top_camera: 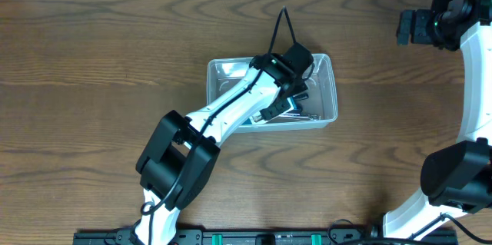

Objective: Pack container
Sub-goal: 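Carry the box into the container and release it, then withdraw the left arm up to the upper left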

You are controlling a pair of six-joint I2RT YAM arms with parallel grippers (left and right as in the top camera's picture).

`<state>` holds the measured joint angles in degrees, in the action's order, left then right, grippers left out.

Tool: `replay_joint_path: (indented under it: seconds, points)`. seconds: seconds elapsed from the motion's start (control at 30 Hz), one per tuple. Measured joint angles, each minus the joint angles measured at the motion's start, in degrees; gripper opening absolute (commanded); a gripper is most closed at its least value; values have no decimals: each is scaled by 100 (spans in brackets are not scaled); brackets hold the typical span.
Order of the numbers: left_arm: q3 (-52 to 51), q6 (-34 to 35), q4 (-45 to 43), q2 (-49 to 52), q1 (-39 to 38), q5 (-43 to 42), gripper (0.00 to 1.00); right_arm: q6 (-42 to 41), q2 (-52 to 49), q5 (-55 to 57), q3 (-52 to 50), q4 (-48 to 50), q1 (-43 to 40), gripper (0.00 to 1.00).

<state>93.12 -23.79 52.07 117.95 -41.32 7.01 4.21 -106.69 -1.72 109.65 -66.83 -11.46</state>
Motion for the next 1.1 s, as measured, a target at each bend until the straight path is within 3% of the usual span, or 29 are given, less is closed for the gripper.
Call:
replay_joint_path:
  seconds: [0.13, 0.2, 0.3, 0.37, 0.47, 0.73, 1.0, 1.1]
  points:
    - [2, 42, 4, -85, 170, 184, 52, 0, 0, 0, 0, 0, 0, 99]
    - [28, 107, 15, -197, 260, 236, 58, 0, 0, 0, 0, 0, 0, 99]
    - [160, 190, -15, -485, 372, 269, 73, 0, 0, 0, 0, 0, 0, 99]
    - [271, 317, -160, -841, 431, 317, 88, 0, 0, 0, 0, 0, 0, 99]
    - [409, 627, -516, -1425, 535, 404, 100, 0, 0, 0, 0, 0, 0, 99]
    - [566, 1823, -691, -2776, 1729, 828, 98, 0, 0, -2, 0, 0, 0, 99]
    - [566, 3010, -181, -2787, 3674, 1091, 98, 0, 0, -2, 0, 0, 0, 99]
    - [566, 3185, -170, -2782, 4054, 1001, 98, 0, 0, -2, 0, 0, 0, 99]
